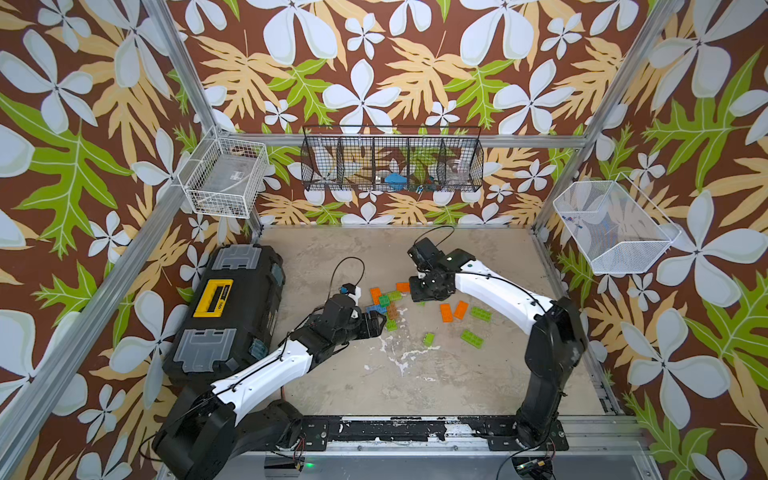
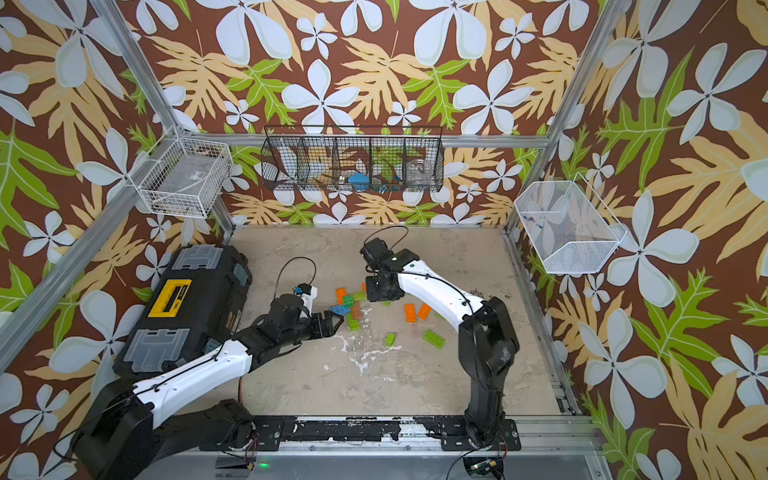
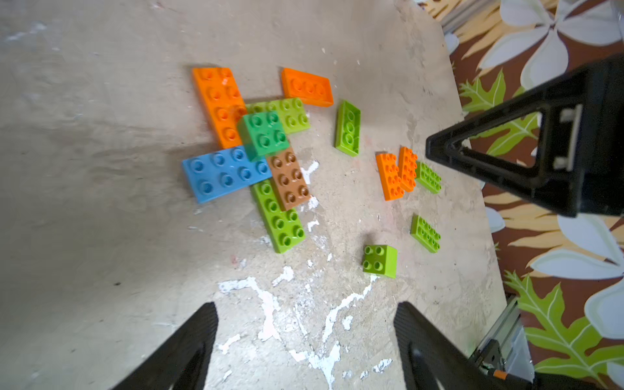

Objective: Assemble a small pinwheel with lego
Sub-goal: Move the lego brick at the center of the board.

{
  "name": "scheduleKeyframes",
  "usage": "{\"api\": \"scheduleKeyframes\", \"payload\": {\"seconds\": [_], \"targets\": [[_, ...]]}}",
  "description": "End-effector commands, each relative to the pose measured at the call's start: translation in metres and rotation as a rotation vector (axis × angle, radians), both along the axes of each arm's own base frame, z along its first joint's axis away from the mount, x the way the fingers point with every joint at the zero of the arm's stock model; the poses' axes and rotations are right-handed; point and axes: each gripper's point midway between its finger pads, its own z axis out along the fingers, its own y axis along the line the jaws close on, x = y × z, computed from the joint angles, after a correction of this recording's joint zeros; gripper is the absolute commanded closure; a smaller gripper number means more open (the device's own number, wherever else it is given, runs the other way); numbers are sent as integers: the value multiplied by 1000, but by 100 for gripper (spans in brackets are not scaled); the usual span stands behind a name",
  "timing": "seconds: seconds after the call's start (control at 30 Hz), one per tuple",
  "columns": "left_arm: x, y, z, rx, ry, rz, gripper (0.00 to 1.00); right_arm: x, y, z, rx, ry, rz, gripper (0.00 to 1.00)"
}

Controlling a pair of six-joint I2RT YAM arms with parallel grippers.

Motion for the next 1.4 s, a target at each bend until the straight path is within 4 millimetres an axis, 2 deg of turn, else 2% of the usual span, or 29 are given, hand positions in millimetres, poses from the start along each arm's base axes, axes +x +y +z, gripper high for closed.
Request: {"api": "scheduleKeyframes", "payload": {"seconds": [0.0,0.17,0.3,0.47,0.6,0.73,0.87,0.97,1.23,1.37], "targets": [[-4,-18,-7,95,-26,-49,18,5,-27,6,45,-60,-54,57],[-9,-57,-19,124,3,-125,21,-6,-90,-12,55,-17,-140,57],[-4,-78,-26,156,8,-162,23,-12,-121,-25,16,14,-166,58],[4,-107,-33,187,11,-203,23,-16,-124,-41,-1,63,-140,58],[20,-126,-39,251,25,-179,21,-11,-141,-38,-45,35,-231,59],[35,-150,-48,304,45,-155,23,-7,-155,-38,17,46,-308,61],[50,-160,-54,336,60,-110,26,1,-142,-36,83,44,-252,62],[62,-170,-52,363,44,-108,28,7,-140,-36,66,52,-248,62],[83,-195,-74,445,68,-139,29,7,-179,-20,-17,-7,-410,62],[87,-204,-79,450,70,-149,31,3,-188,-16,2,-21,-434,62]]}}
